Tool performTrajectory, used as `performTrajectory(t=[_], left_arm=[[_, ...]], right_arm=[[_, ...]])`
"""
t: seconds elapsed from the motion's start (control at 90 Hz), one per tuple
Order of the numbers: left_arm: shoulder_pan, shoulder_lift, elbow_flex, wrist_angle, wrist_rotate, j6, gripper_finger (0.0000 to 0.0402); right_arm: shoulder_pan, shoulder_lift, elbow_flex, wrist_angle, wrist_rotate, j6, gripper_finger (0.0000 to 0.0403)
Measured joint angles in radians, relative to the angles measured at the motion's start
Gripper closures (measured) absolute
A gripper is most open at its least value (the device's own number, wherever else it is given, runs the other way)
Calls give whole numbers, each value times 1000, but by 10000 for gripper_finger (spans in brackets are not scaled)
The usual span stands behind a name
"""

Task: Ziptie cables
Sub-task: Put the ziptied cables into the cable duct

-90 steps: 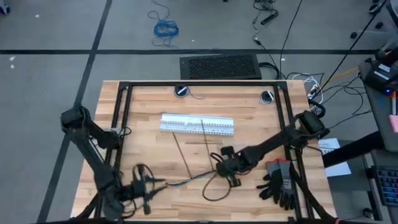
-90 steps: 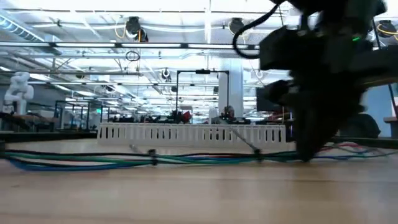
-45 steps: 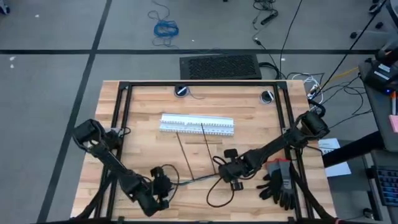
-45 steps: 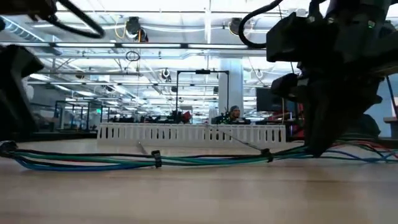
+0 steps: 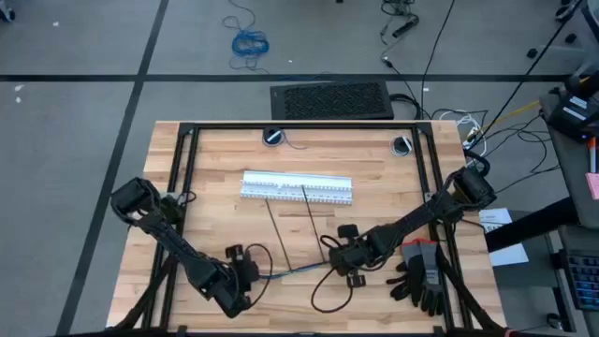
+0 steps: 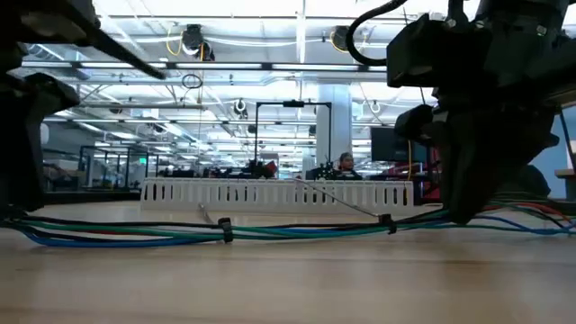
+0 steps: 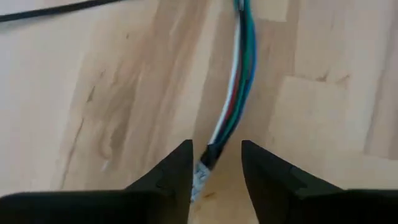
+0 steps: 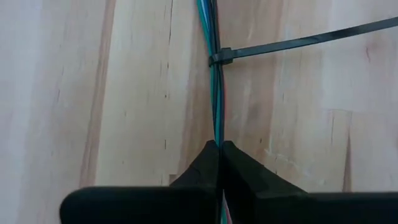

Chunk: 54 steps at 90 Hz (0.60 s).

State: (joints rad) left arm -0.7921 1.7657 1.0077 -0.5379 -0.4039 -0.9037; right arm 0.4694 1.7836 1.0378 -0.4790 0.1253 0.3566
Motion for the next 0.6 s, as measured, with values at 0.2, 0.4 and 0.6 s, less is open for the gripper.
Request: performTrajectory(t=[0.2,0.4,0.6], left_arm=[[9,64,0,74,25,64,188],[12,127,5,59,15,64,200],[25,126,5,54,30,23,328]], right_arm=[[0,0,1,-3,0,25,395],[4,-2,1,-5,-23,24,394],[6,-2,2,-22,-20,1,400]])
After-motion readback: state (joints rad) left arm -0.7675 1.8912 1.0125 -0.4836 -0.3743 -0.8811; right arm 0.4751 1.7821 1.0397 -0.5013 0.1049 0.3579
